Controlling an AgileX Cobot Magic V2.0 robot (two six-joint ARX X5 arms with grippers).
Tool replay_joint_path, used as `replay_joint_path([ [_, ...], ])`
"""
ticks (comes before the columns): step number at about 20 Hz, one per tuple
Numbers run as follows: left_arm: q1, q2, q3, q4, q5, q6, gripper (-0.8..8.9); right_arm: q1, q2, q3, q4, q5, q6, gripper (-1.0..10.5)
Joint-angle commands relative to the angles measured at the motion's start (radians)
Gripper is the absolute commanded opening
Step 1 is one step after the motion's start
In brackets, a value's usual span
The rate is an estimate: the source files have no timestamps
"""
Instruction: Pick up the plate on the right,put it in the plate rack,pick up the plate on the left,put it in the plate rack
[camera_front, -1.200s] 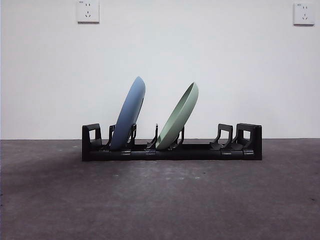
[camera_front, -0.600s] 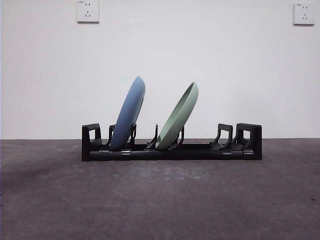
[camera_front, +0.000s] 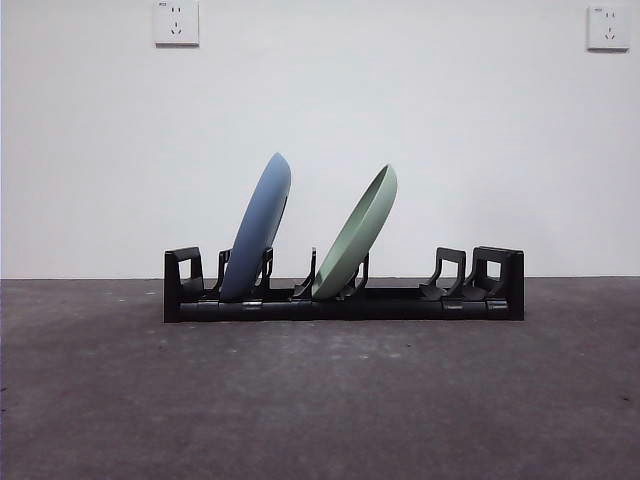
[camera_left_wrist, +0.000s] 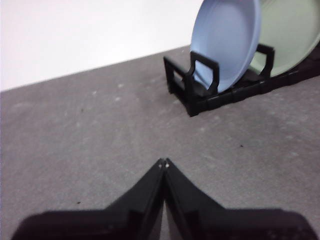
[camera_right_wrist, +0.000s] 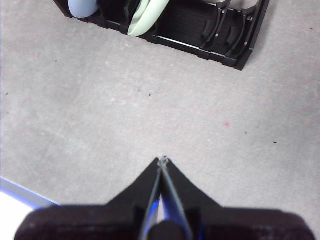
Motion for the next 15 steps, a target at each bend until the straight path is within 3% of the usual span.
replay_joint_path([
  [1, 0.005, -0.003, -0.011, 0.012, 0.009, -0.048, -0.03, 0.001, 0.002, -0.006, -0.022, 0.005, -0.004, 0.0],
  [15, 0.005, 0.034, -0.011, 0.014, 0.013, -0.047, -0.03, 0.000, 0.000, -0.006, -0.020, 0.032, -0.011, 0.0],
])
